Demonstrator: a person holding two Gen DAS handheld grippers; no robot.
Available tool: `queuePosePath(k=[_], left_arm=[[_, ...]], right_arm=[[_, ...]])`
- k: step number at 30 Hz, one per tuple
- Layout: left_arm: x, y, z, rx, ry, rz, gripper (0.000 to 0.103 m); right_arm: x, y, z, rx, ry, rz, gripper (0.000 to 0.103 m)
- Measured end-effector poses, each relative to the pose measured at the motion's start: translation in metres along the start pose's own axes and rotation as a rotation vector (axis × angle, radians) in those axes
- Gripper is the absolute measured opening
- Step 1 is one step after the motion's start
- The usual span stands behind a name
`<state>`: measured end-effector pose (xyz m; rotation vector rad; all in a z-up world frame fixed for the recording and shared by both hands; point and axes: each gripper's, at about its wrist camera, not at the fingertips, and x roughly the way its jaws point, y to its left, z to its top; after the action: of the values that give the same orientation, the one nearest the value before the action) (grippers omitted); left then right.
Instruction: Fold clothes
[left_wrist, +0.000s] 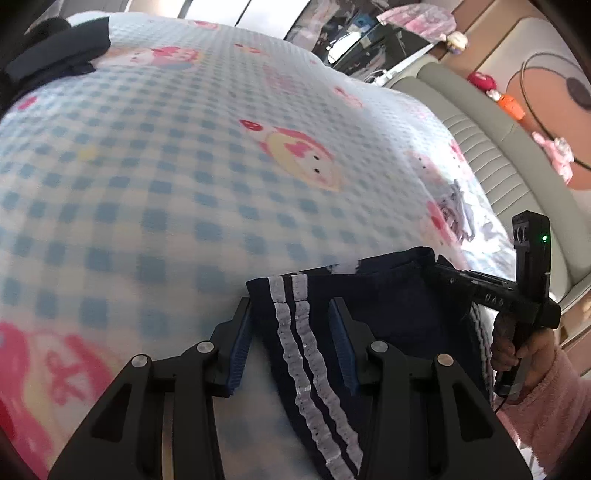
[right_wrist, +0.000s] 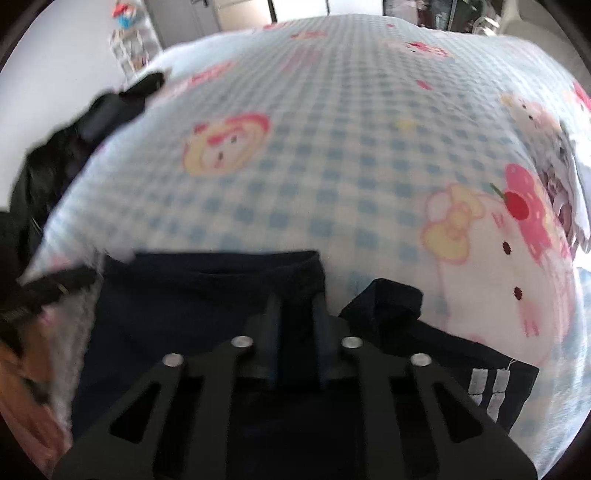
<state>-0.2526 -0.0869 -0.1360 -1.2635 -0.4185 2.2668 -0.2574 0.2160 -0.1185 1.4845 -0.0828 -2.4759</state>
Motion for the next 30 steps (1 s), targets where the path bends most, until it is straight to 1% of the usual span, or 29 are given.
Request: queuePosePath(k=[1, 2, 4, 6, 9, 11, 12, 13, 14, 15, 16, 17, 18, 19, 23, 25, 27, 30], left_arm=[[0.0, 0.0, -0.001, -0.001, -0.002, -0.003, 0.043], [0.001, -0.001, -0.001, -0.001, -0.004, -0.01, 0.043], [0.002, -0.002, -0.001, -0.002, 0.0, -0.021, 0.043], [0.002, -0.003, -0.001, 0.0, -0.002, -0.015, 0.043], [0.003, -0.004, -0.002, 0.004, -0.004, -0.013, 0.041], [0.006, -0.004, -0.002, -0.004, 0.002, -0.036, 0.041], [0.008, -0.005, -0.003, -0.011, 0.004, -0.044, 0.041], [0.01, -0.005, -0.003, -0.017, 0.007, -0.052, 0.041], [0.012, -0.005, -0.003, -0.024, 0.009, -0.06, 0.041], [0.013, -0.006, -0.003, -0.012, 0.004, -0.041, 0.034], [0.012, -0.008, -0.003, 0.001, 0.003, -0.015, 0.009], [0.012, -0.011, -0.003, 0.013, 0.002, 0.011, 0.005], [0.009, -0.011, -0.001, 0.008, -0.006, 0.022, 0.005], [0.004, -0.01, 0.001, 0.003, -0.027, 0.029, 0.005], [-0.014, -0.004, 0.009, -0.017, -0.089, 0.036, 0.005], [-0.019, 0.0, 0.011, -0.025, -0.107, 0.051, 0.005], [-0.019, 0.003, 0.013, -0.027, -0.107, 0.068, 0.005], [-0.013, 0.01, 0.014, -0.051, -0.089, 0.072, 0.005]], right_arm=[[-0.003, -0.004, 0.001, 0.015, -0.007, 0.018, 0.009], [-0.003, -0.006, 0.003, 0.007, -0.007, 0.016, 0.007], [0.003, -0.007, 0.006, -0.023, -0.011, -0.02, 0.006], [0.01, -0.012, 0.004, -0.009, -0.02, -0.058, 0.006], [0.019, -0.02, 0.007, 0.042, -0.016, -0.091, 0.006], [0.029, -0.018, 0.006, 0.051, 0.009, -0.052, 0.007], [0.029, -0.015, 0.006, 0.038, 0.013, -0.04, 0.011], [0.029, -0.012, 0.006, 0.025, 0.016, -0.029, 0.024], [0.029, -0.009, 0.005, 0.011, 0.019, -0.019, 0.032], [0.031, -0.005, 0.005, -0.004, 0.022, -0.018, 0.032], [0.032, -0.002, 0.005, -0.019, 0.025, -0.019, 0.031], [0.035, 0.001, 0.006, -0.024, 0.028, -0.023, 0.026], [0.037, 0.003, 0.007, -0.03, 0.029, -0.028, 0.019], [0.035, 0.004, 0.009, -0.035, 0.013, -0.033, 0.006], [0.031, 0.013, 0.019, -0.044, -0.034, -0.015, 0.004], [0.031, 0.016, 0.023, -0.051, -0.044, -0.011, 0.003], [0.033, 0.016, 0.027, -0.035, -0.056, -0.013, 0.003], [0.039, 0.012, 0.031, 0.01, -0.077, -0.023, 0.003]])
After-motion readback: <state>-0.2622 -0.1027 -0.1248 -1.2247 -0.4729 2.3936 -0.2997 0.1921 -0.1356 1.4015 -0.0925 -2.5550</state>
